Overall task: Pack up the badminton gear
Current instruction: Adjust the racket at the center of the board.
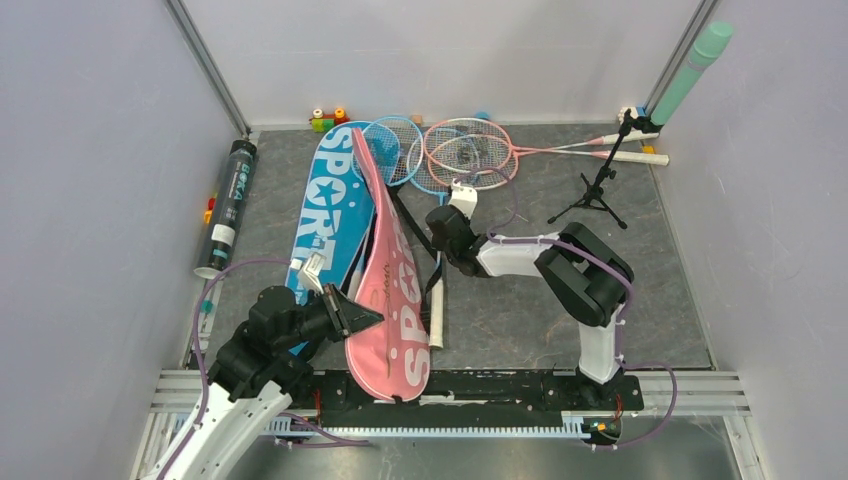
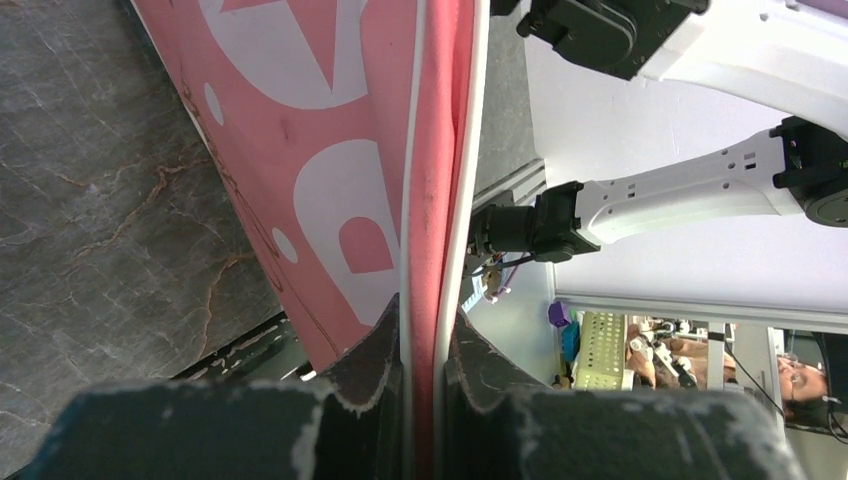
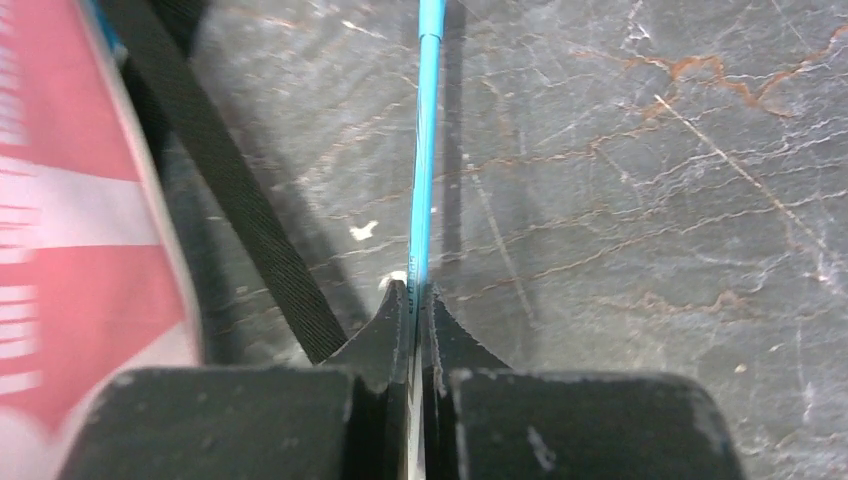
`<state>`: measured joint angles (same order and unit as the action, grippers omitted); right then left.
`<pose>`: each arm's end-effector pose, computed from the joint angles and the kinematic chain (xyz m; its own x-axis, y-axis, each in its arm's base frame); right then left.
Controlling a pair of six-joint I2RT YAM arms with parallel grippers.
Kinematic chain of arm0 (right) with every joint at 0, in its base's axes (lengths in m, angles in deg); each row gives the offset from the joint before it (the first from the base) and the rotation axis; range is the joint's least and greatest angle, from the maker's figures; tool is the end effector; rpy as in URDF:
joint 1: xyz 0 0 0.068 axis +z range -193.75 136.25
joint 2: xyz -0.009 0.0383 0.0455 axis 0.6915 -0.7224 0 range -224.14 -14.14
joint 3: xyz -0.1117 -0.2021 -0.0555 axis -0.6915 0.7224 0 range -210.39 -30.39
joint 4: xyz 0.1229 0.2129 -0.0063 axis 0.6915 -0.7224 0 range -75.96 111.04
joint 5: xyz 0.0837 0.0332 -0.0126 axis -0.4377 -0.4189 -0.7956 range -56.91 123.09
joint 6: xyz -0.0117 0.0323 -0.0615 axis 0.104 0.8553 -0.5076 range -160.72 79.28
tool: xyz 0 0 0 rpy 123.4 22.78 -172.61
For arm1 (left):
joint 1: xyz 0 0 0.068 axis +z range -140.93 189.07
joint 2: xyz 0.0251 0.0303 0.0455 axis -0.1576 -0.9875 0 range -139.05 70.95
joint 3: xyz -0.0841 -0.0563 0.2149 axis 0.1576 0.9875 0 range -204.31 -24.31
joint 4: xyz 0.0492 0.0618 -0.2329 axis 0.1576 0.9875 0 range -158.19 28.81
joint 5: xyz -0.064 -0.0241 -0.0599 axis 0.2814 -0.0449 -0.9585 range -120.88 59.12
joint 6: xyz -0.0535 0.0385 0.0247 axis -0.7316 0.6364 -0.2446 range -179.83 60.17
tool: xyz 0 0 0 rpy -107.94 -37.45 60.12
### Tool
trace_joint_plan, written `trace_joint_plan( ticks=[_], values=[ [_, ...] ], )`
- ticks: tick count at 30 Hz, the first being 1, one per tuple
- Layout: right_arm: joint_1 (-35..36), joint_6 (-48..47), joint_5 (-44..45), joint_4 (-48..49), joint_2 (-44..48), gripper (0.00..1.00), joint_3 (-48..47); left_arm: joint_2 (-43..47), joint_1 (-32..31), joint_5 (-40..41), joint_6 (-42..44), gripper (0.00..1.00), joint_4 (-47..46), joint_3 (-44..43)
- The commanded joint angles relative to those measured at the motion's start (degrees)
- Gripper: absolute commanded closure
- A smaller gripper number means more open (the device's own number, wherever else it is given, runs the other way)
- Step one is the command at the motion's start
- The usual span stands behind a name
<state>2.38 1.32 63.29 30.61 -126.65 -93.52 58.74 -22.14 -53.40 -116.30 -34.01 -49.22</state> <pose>0.2956 0.2656 0.1100 -0.5674 0.2449 -0.7862 0.0333 0.9608 0.2753 0.0961 -0.0841 0.2238 -0.8261 -0.3997 -0.3972 0.1719 0.4924 -0.8532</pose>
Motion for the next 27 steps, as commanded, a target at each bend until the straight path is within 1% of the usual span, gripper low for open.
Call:
trace_joint_plan(
  ticks=[1,3,5,7,9,12,14,16,17,19,20,21,22,23,24,26,27],
  values=[
    [2.9,6.7,4.3,19.8,8.6,1.0,2.4,0.8,0.1,-5.5,1.1,0.98,-1.0,-0.2],
    [3.0,7.8,8.3,25.2,10.2,1.0,4.0,1.9,0.1,-6.7,0.6,0.98,-0.9,-0.1],
    [3.3,7.2,15.3,29.8,11.0,1.0,4.9,3.5,0.0,-7.2,-0.4,0.98,-0.9,0.2],
    [3.8,1.9,20.7,39.2,10.6,1.0,6.5,5.3,0.1,-7.4,-1.2,0.98,-0.9,0.0],
    [4.4,-6.8,24.1,52.8,8.3,1.0,8.6,7.6,0.1,-7.9,-1.7,0.98,-1.0,-0.9],
    [4.5,-19.3,22.2,68.1,3.0,1.0,9.4,11.6,0.1,-7.8,-2.9,0.98,-0.1,-3.7],
    [4.5,-23.0,18.5,75.5,1.1,1.0,12.4,15.5,0.1,-4.6,-2.9,0.98,2.9,-6.8],
    [4.4,-23.7,15.0,79.3,0.7,1.0,16.3,15.8,0.2,-0.2,-1.6,0.98,6.7,-10.8],
    [4.4,-24.9,13.1,79.1,1.0,1.0,17.3,15.6,0.2,1.7,-1.4,0.98,8.2,-12.1],
    [4.4,-24.9,5.6,72.3,4.0,1.0,19.5,16.0,0.2,5.3,-2.1,0.98,8.6,-12.6],
    [4.4,-23.7,2.0,63.9,6.4,0.92,19.6,15.9,0.1,6.3,-2.6,0.98,8.3,-12.5],
    [4.3,-22.7,-2.5,53.2,8.7,0.81,18.3,15.9,0.1,6.8,-3.0,0.98,7.4,-11.8],
    [4.3,-22.2,-5.4,44.6,10.1,0.75,16.8,16.0,0.1,7.1,-3.6,0.98,5.5,-10.7],
    [4.3,-22.3,-8.3,37.8,11.9,0.66,16.0,15.9,0.1,7.4,-4.8,0.98,3.3,-9.5],
    [4.3,-22.4,-11.0,33.8,13.1,0.57,16.1,16.0,0.2,7.2,-6.4,0.98,0.0,-7.8],
    [4.2,-20.4,-12.6,25.2,15.9,0.42,17.2,15.9,0.2,5.5,-9.6,0.98,-10.0,-3.3],
    [4.1,-20.3,-14.0,22.4,16.7,0.36,17.6,15.6,0.2,4.2,-12.1,0.98,-16.2,-0.5]
  ],
)
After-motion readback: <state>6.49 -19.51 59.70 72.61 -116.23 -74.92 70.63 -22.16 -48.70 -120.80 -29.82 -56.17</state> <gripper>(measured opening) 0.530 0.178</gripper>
